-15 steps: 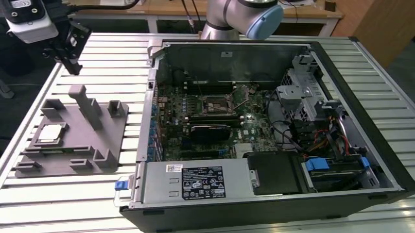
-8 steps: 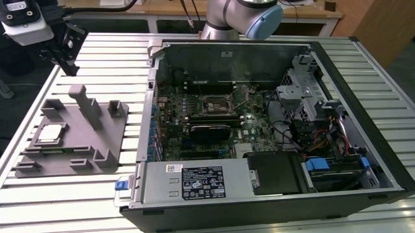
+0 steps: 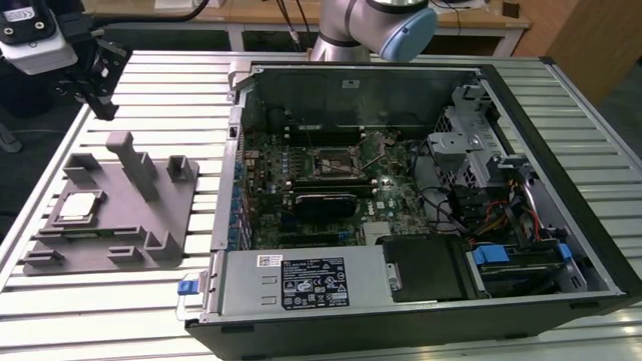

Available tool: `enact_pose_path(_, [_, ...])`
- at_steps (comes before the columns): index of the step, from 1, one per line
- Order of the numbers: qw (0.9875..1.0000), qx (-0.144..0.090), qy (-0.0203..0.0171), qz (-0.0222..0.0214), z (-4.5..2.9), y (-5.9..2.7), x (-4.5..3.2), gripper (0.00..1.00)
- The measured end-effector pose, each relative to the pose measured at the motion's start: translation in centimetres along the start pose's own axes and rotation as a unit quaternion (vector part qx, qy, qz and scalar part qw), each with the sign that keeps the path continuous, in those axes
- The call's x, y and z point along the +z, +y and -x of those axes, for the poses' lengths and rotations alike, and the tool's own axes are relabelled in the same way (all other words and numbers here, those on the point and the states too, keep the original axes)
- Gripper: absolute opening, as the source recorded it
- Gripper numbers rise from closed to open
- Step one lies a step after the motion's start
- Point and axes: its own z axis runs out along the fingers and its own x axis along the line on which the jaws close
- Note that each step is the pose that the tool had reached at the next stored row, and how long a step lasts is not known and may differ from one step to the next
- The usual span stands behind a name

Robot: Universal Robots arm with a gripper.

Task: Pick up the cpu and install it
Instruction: 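Reach for the cpu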

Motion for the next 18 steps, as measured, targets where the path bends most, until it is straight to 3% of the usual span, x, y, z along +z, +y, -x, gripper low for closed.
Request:
enact_pose_path(8, [1.0000, 0.000, 0.0000, 0.0000, -1.00, -0.22, 0.43, 0.11])
enact_pose_path(18, [1.0000, 0.000, 0.0000, 0.0000, -2.79, -0.57, 0.98, 0.11])
